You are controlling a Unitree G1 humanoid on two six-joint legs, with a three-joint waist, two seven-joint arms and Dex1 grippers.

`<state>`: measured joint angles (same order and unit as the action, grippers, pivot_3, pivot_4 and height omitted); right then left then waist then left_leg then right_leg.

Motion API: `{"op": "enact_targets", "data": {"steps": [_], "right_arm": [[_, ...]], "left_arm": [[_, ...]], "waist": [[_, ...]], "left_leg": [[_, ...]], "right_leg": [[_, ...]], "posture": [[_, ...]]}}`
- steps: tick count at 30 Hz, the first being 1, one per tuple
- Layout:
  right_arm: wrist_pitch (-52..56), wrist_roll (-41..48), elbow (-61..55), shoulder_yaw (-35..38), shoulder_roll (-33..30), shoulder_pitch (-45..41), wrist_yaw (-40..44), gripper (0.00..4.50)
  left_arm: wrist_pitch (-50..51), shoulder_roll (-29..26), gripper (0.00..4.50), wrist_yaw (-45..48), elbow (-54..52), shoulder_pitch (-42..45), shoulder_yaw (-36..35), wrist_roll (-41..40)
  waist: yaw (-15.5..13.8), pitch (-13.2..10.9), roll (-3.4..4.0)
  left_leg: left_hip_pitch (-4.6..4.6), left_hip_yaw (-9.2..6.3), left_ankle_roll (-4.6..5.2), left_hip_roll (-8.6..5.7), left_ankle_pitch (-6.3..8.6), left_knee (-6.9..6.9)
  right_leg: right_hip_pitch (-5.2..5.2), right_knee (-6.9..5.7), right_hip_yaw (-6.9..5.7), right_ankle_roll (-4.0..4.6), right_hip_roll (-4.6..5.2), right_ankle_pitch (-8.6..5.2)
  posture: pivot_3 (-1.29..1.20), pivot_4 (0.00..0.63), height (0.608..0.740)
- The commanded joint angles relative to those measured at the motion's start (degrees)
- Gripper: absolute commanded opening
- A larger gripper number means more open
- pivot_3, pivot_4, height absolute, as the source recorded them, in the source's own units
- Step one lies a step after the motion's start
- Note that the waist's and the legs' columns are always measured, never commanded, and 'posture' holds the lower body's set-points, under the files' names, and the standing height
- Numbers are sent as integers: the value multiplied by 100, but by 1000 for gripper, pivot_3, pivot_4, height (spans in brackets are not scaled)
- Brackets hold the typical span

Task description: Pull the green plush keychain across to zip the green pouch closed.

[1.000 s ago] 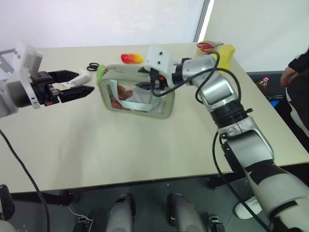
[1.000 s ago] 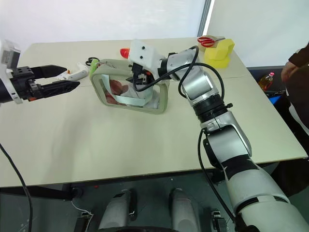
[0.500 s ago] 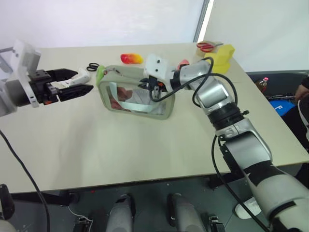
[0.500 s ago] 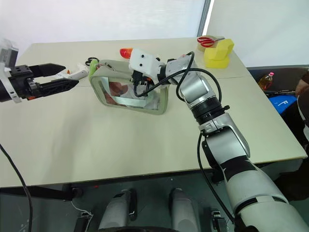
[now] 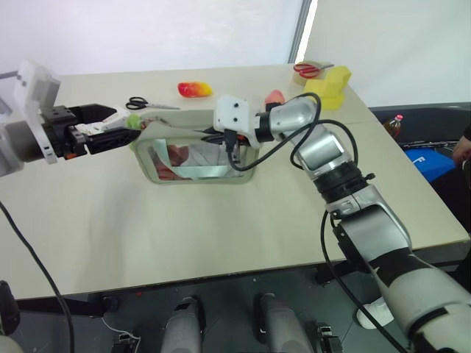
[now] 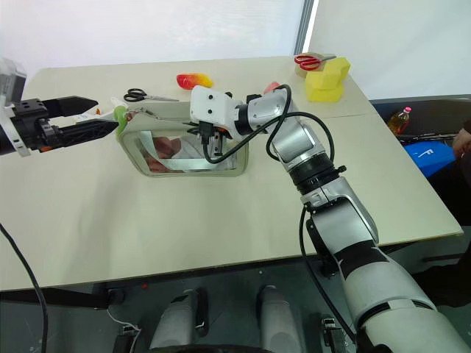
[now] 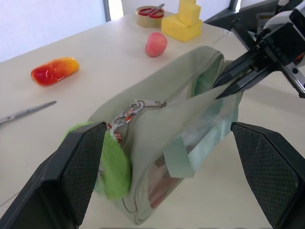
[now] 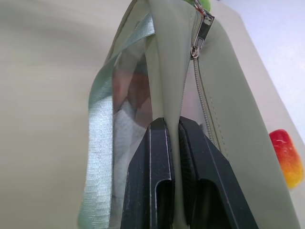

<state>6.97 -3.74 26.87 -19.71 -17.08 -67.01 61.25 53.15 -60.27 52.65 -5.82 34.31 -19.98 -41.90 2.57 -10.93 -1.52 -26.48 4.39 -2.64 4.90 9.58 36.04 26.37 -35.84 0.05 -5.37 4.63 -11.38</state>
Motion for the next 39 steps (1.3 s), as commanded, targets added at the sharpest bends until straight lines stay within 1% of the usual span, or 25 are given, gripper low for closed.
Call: {"op": "enact_targets", "data": {"steps": [1,2,5,6,9,10,13,16,20,24,29,32,35,36,39], "right_arm": [[527,59,-561,-24,-59,89,177,16],[713,113,-686,-7,-53,131,204,16],[995,198,-915,40,-40,176,234,1123],[1001,178,-926,109,-19,163,93,1529],[991,186,-1035,326,-70,123,-207,3085],[1056,239,-1133,398,-136,135,-215,3533],[1242,315,-1667,577,-549,380,-139,3533],[1637,509,-2352,723,-938,739,-23,3533],[2083,660,-2982,749,-1239,1227,-8,3533],[1802,471,-2707,587,-1152,1409,-250,3533],[1568,400,-2317,518,-923,1317,-534,3533],[1518,402,-2238,497,-880,1256,-558,3533],[1485,426,-2224,467,-897,1249,-489,2718],[1490,442,-2234,464,-904,1251,-462,2292],[1484,448,-2258,460,-925,1267,-432,662]], "left_arm": [[-64,-110,4500,5,-138,39,-213,-64],[-66,-109,4500,5,-139,39,-210,-63],[-80,-88,4500,0,-127,59,-173,-53],[-88,-79,4500,1,-105,83,-149,-45],[-104,-74,4500,11,-38,139,-113,-31],[-113,-77,4500,19,-7,134,-119,-23],[-167,-91,4500,18,284,97,-253,28],[-288,-140,4500,65,858,150,-391,85],[-663,-225,4500,341,1502,127,-254,333],[-905,-109,4500,539,1841,346,42,515],[-1097,41,4500,740,2171,726,381,713],[-1171,112,4500,852,2294,863,522,805],[-1227,182,4500,947,2356,928,636,883],[-1218,190,4500,989,2364,941,654,882],[-1248,166,4500,1144,2368,927,749,941]], "waist": [[-2,0,0],[-2,0,0],[0,0,0],[0,0,0],[-2,0,0],[-6,0,0],[-38,0,0],[-38,1,-1],[-2,1,-1],[-3,0,-1],[-10,1,-1],[-9,1,-1],[-12,1,-1],[-12,1,-1],[4,1,-1]], "left_leg": [[0,0,0,0,0,0],[0,0,0,0,0,0],[1,0,-2,0,1,2],[2,0,-11,0,7,3],[2,0,-13,0,8,2],[1,0,-14,0,8,2],[-1,0,-14,0,8,1],[-2,1,-13,-1,8,0],[0,1,-13,0,8,-3],[3,0,-14,0,9,-3],[0,1,-14,-1,9,3],[-3,2,-12,-1,7,0],[-5,1,1,-1,0,-5],[-5,1,1,-1,-1,-5],[-4,2,2,-1,-1,-4]], "right_leg": [[0,-1,0,0,0,0],[0,0,0,0,0,0],[-1,-2,0,0,0,0],[0,-3,0,1,0,0],[1,-5,0,1,0,0],[1,-5,0,1,0,0],[1,0,0,1,1,-1],[-3,12,0,0,2,-1],[0,11,0,1,2,0],[2,6,0,3,2,0],[-4,12,-1,5,3,2],[-4,19,-1,4,3,2],[-2,21,0,1,2,0],[-2,20,-1,0,1,0],[-3,20,-1,0,2,0]], "posture": [[0,150,740],[0,150,740],[0,150,740],[0,150,740],[0,150,740],[0,150,740],[0,150,740],[0,150,740],[0,150,740],[0,150,740],[0,150,740],[0,150,740],[0,150,740],[0,150,740],[0,150,740]]}}
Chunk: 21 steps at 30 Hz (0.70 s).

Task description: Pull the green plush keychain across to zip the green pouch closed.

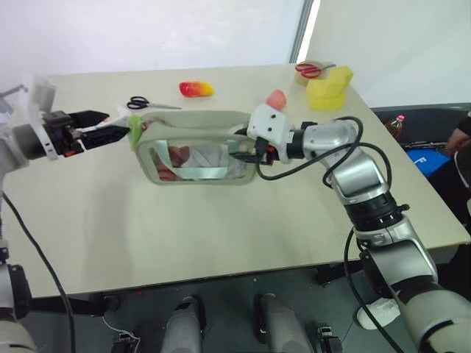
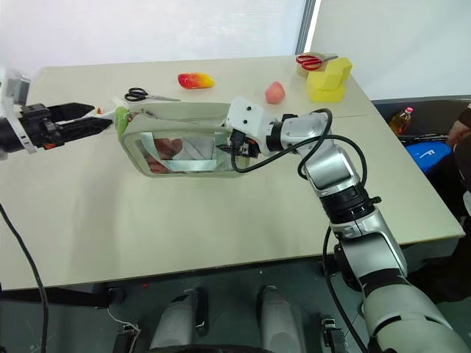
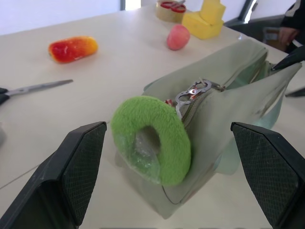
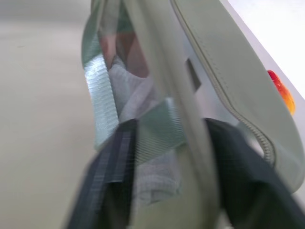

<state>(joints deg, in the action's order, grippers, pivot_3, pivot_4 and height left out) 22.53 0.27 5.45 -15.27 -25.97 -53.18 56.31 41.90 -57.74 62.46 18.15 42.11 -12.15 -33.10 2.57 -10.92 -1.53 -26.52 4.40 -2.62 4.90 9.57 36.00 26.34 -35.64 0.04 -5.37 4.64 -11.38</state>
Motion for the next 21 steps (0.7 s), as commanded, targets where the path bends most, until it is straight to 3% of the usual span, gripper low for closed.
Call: {"op": "enact_targets", "data": {"steps": [1,14,17,21], "right_arm": [[-80,46,-125,15,-39,-113,67,194],[-86,29,-193,-25,-54,-132,129,49],[-59,39,-193,-11,-52,-141,125,0],[-70,34,-185,-6,-60,-141,122,0]], "left_arm": [[-179,-77,4500,177,23,155,-1,122],[-1013,740,4500,282,1471,820,460,912],[-1031,788,3568,322,1520,890,420,940],[-944,748,1620,390,1429,956,383,935]], "waist": [[2,0,0],[-21,1,-2],[-24,1,-2],[-17,1,-2]], "left_leg": [[2,0,0,0,0,0],[1,-1,1,0,-1,10],[4,-1,2,0,-1,7],[3,-1,2,0,-1,14]], "right_leg": [[-1,-1,0,0,0,0],[-2,-13,0,0,0,0],[-2,-15,0,-1,0,-1],[-2,-19,0,-1,1,-1]], "posture": [[0,150,740],[0,150,740],[0,150,740],[0,150,740]]}}
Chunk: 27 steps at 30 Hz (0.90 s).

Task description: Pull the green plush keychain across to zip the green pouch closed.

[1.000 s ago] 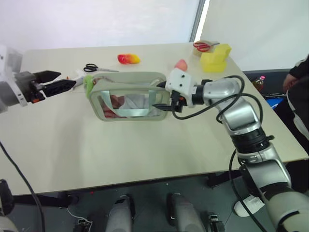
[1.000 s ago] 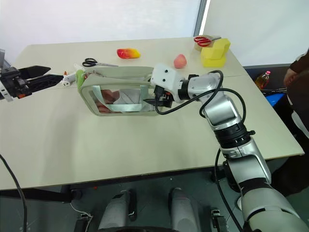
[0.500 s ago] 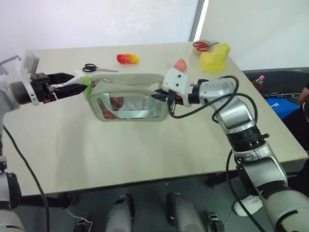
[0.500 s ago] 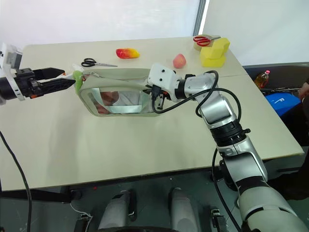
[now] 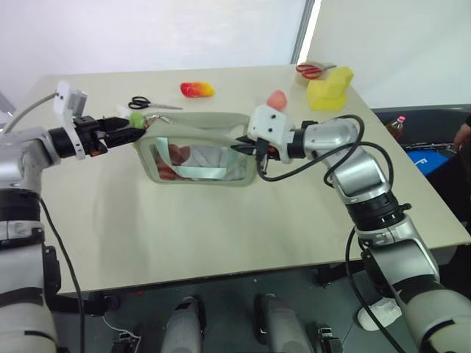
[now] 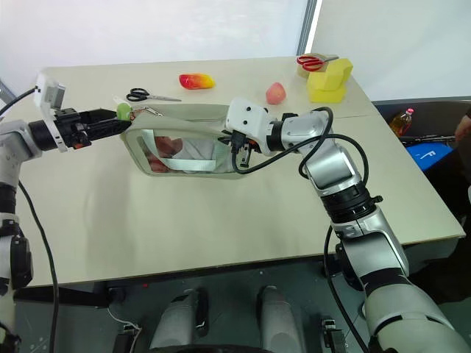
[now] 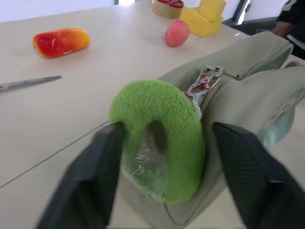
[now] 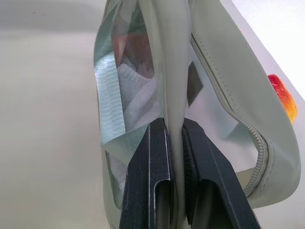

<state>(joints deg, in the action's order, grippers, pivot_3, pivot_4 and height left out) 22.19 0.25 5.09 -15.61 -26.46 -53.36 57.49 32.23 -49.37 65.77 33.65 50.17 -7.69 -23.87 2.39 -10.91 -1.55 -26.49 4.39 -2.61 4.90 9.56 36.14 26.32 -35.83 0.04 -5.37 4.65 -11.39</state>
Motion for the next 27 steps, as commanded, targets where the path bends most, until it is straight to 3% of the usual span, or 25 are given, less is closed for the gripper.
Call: {"op": "enact_targets", "data": {"steps": [1,3,4,14,21,27], "right_arm": [[-46,34,-144,29,-6,-124,-2,0],[-68,31,-121,30,11,-134,-17,0],[-80,28,-107,29,16,-140,-21,0],[-184,-12,29,17,54,-204,-74,0],[-178,-39,-4,17,73,-167,-137,0],[-131,-54,-68,25,64,-129,-185,0]], "left_arm": [[34,-99,1120,64,-125,165,-73,16],[7,-105,103,59,-135,172,-82,43],[-5,-108,41,49,-158,183,-80,56],[669,-201,41,534,-1484,685,99,-269],[-25,38,41,466,-1796,603,836,417],[-518,240,41,168,-1265,800,907,795]], "waist": [[1,0,0],[1,0,0],[1,0,0],[3,-1,-1],[8,-1,-1],[1,-1,-1]], "left_leg": [[0,0,0,0,0,0],[0,-1,0,0,0,-2],[0,-1,0,0,0,-2],[-1,0,0,0,0,-1],[4,-2,1,0,-1,2],[3,-3,2,0,-1,3]], "right_leg": [[0,0,0,0,0,0],[1,-2,0,0,0,0],[1,-2,0,0,0,0],[0,0,0,-1,0,-1],[3,-15,1,0,-1,-1],[2,-15,1,0,-1,-1]], "posture": [[0,150,740],[0,150,740],[0,150,740],[0,150,740],[0,150,740],[0,150,740]]}}
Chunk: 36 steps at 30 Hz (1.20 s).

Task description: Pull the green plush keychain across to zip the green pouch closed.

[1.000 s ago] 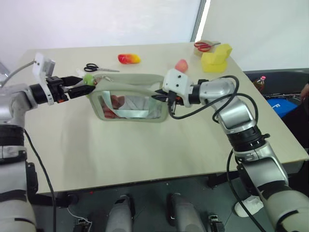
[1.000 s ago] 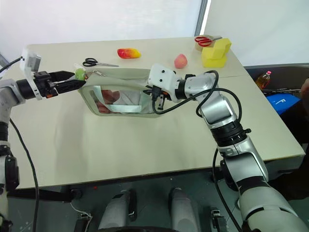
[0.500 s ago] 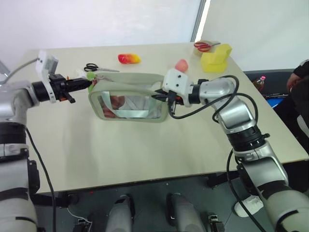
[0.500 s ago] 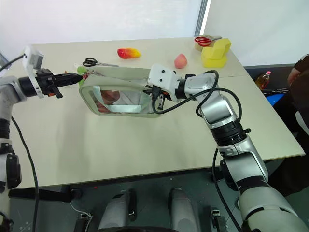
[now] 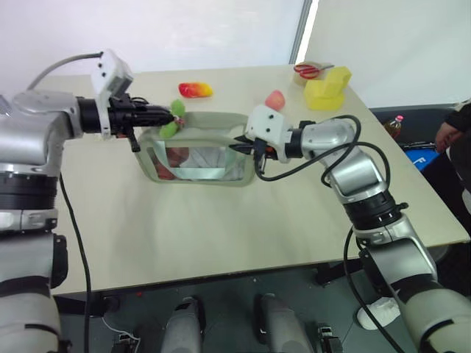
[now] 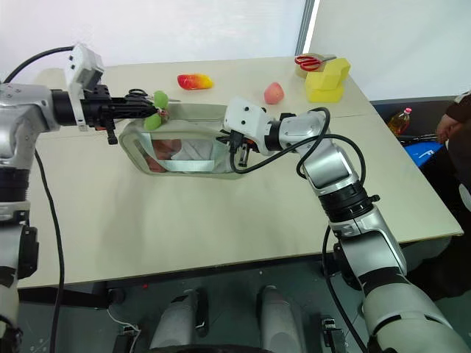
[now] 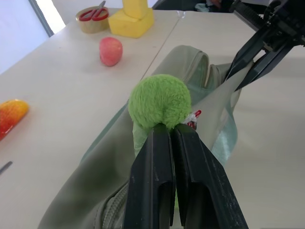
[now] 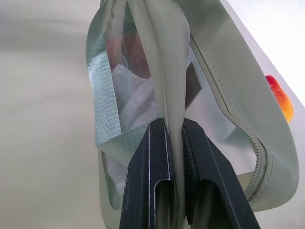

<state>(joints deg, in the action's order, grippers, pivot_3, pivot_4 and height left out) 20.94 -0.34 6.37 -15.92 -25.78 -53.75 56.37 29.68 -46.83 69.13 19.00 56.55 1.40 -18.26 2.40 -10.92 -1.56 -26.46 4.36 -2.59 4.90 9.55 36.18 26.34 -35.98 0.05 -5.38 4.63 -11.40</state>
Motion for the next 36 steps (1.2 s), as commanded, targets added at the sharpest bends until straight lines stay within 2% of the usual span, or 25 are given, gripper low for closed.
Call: {"op": "enact_targets", "data": {"steps": [1,4,5,11,14,19,21,29,32,36], "right_arm": [[-6,2,-199,58,-8,-88,-76,0],[-16,-5,-174,69,-16,-98,-92,0],[-21,-5,-161,70,-16,-105,-94,0],[-97,-18,-53,56,10,-147,-103,0],[-146,-15,2,49,38,-168,-114,0],[-196,-16,56,47,73,-185,-120,0],[-212,-20,68,44,84,-186,-105,0],[-205,-17,56,20,81,-203,-42,0],[-196,-27,43,16,68,-206,-25,0],[-192,-34,40,20,60,-213,-11,0]], "left_arm": [[-305,-2,41,-165,247,179,-7,260],[-290,-22,935,-25,265,218,-41,227],[-236,-39,1364,40,253,232,-59,185],[-13,-286,4467,191,66,279,-179,121],[224,-627,4467,507,-219,184,-212,5],[350,-985,4467,470,-296,100,-382,-9],[301,-1066,4467,443,-373,-212,-414,14],[-220,-634,4467,-147,-481,-1110,-334,270],[-286,-519,3583,-224,-403,-1095,-385,249],[-322,-550,1609,-159,-394,-1090,-352,270]], "waist": [[2,0,0],[0,0,0],[0,0,0],[8,0,0],[18,0,0],[11,0,0],[14,0,0],[6,0,0],[5,0,0],[5,0,1]], "left_leg": [[0,0,0,0,0,0],[0,0,0,0,0,0],[-1,0,0,0,0,0],[-1,0,0,0,0,-1],[-2,0,0,0,0,-3],[-2,-1,0,0,0,-4],[-1,0,0,0,0,-2],[1,0,0,0,0,0],[-1,0,0,0,0,0],[0,0,0,0,0,-3]], "right_leg": [[0,0,0,0,0,0],[0,1,0,0,0,0],[0,1,0,-1,0,0],[1,0,0,-1,0,-1],[5,0,0,-2,0,-1],[4,0,0,-4,0,-4],[2,1,1,-3,1,-4],[1,-2,2,-1,1,-3],[2,-2,2,-2,1,-3],[3,-2,2,-2,1,-3]], "posture": [[0,150,740],[0,150,740],[0,150,740],[0,150,740],[0,150,740],[0,150,740],[0,150,740],[0,150,740],[0,150,740],[0,150,740]]}}
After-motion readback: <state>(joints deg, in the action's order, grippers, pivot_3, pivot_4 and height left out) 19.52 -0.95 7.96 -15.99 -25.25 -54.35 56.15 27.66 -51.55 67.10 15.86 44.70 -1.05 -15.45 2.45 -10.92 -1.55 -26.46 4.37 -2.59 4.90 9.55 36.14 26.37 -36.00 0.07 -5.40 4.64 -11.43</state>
